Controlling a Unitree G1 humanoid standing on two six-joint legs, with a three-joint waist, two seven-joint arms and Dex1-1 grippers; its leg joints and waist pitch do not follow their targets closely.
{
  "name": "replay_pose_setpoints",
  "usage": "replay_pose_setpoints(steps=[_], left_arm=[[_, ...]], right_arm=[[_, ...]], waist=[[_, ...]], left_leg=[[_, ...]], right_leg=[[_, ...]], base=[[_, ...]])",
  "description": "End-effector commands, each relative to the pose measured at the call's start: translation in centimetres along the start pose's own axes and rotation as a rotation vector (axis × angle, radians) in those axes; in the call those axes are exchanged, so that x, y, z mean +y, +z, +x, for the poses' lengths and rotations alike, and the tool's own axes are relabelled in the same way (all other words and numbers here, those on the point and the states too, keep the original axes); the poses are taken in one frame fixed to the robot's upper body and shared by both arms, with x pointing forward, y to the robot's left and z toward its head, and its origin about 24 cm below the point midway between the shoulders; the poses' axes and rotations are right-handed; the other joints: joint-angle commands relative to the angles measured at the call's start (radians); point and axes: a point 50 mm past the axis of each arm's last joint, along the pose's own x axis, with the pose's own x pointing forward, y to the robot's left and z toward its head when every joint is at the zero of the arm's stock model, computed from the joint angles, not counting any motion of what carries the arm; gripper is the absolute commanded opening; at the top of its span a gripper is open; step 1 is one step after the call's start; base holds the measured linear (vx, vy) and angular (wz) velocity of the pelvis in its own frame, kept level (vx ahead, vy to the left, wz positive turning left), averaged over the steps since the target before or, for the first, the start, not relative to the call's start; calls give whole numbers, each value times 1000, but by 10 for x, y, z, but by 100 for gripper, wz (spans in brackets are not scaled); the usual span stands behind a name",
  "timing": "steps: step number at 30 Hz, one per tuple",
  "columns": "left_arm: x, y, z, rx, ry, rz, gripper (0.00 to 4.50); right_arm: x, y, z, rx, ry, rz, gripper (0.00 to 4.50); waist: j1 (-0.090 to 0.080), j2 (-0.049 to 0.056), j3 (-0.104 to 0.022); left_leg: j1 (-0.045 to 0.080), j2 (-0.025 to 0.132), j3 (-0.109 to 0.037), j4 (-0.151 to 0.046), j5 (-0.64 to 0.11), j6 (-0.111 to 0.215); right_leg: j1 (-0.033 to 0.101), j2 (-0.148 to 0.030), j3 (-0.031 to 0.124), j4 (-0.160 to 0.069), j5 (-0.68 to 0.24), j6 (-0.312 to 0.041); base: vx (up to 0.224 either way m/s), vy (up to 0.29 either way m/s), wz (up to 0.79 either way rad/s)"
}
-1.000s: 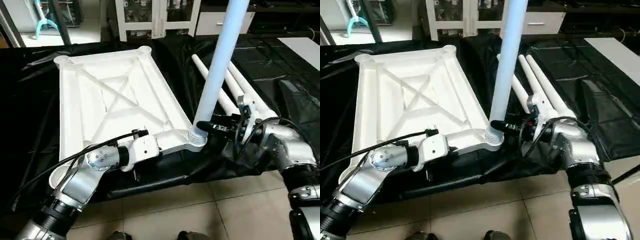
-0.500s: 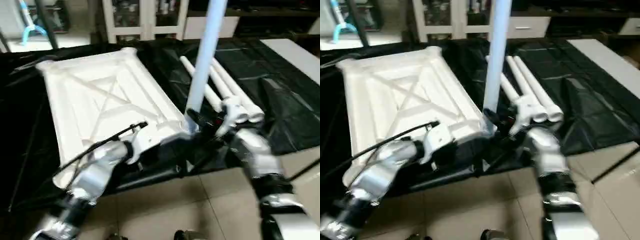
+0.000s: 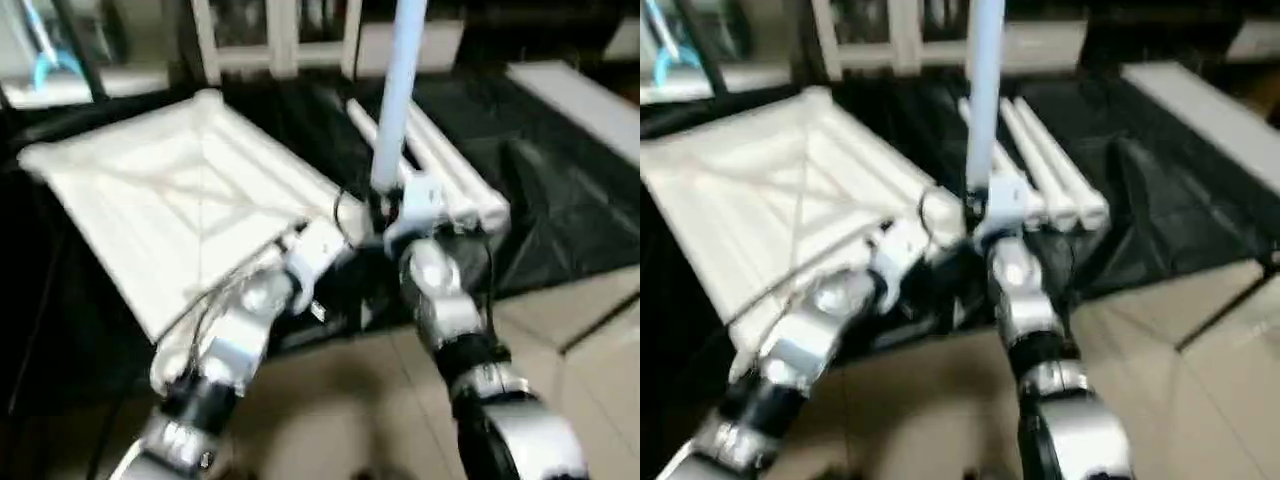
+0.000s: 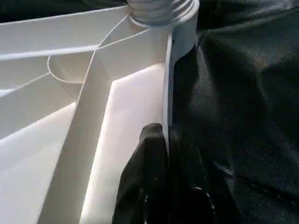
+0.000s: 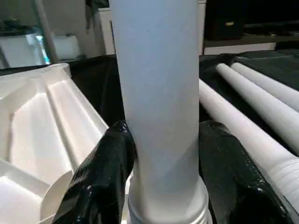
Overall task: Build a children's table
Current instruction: Insert table leg to table base
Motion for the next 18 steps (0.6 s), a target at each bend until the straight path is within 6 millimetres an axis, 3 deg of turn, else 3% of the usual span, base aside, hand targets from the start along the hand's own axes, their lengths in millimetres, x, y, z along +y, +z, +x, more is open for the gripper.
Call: replay_pose_setpoints(steps=[1, 4, 5, 7, 10, 18], left_arm=[[24, -14, -9, 51, 125, -4, 0], [23, -15, -14, 21, 82, 25, 0], [21, -18, -17, 15, 47, 39, 0], [19, -21, -20, 24, 20, 41, 0], [18, -24, -21, 29, 3, 41, 0], [1, -22, -36, -51, -227, 135, 0]], right_arm=[[8, -29, -13, 99, 78, 42, 185], [3, -23, -14, 65, 145, 31, 185], [-4, -17, -15, 45, 170, 21, 241], [-12, -12, -15, 27, 180, 13, 255], [-18, -8, -15, 13, 186, 9, 284], [-30, 21, -20, -38, 480, -46, 360]], waist=[[-1, 8, -55], [-6, 8, -48], [-6, 9, -48], [-4, 14, -49], [-5, 14, -53], [4, 24, -48]], left_leg=[[6, 42, -6, -77, -248, 68], [3, 45, -4, -85, -262, 72], [5, 47, -4, -85, -254, 76], [5, 49, -1, -84, -208, 90], [6, 50, 4, -79, -132, 123], [13, 57, 11, -76, -97, 175]], right_leg=[[52, -60, 47, -92, -117, -232], [55, -62, 48, -104, -191, -212], [54, -62, 50, -105, -177, -214], [56, -63, 52, -99, -109, -228], [60, -62, 53, -89, -4, -271], [59, -63, 53, -85, 38, -306]], base=[[0, 0, 0], [0, 0, 0], [0, 0, 0], [0, 0, 0], [0, 0, 0], [0, 0, 0]])
